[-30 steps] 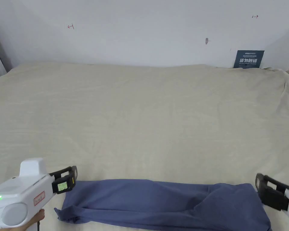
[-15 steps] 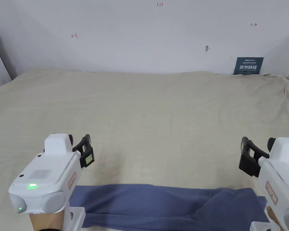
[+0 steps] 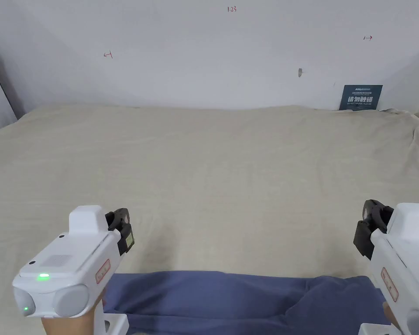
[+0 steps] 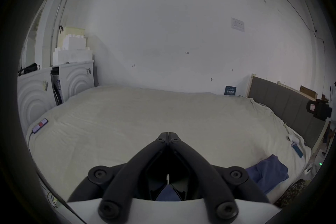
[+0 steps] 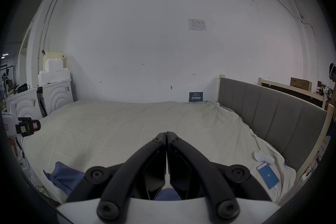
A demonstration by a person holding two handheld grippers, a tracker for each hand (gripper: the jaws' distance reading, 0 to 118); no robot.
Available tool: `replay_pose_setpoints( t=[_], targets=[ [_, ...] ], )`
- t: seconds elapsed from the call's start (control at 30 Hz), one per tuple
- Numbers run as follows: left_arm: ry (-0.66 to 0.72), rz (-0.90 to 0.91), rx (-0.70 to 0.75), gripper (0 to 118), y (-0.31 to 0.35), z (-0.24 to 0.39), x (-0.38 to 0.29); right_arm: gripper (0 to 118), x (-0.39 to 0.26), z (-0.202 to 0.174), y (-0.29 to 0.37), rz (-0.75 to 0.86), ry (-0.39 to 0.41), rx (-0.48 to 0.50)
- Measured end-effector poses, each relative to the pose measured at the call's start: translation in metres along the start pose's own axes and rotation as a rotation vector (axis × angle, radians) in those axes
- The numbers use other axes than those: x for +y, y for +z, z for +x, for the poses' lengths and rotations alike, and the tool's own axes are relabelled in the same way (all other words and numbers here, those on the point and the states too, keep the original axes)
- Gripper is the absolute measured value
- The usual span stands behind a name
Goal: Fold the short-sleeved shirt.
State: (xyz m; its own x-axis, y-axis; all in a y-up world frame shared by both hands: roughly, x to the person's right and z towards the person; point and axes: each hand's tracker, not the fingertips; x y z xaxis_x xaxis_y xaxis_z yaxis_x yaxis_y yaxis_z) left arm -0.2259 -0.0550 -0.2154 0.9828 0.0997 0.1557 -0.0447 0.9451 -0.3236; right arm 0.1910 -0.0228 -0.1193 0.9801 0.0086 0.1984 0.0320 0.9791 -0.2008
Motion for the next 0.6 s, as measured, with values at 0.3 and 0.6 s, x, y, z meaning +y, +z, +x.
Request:
replay_pose_setpoints(
  t=[0.3, 0.6],
  targets=[
    [0.354, -0.286, -0.274, 0, -0.02, -0.075, -0.002, 0, -0.004, 0.0, -0.008, -0.038, 0.01, 0.005],
    [0.432, -0.5, -0.242, 0, -0.05, -0.149, -0.043, 0, -0.012, -0.008, -0.018, -0.094, 0.035, 0.003]
  ],
)
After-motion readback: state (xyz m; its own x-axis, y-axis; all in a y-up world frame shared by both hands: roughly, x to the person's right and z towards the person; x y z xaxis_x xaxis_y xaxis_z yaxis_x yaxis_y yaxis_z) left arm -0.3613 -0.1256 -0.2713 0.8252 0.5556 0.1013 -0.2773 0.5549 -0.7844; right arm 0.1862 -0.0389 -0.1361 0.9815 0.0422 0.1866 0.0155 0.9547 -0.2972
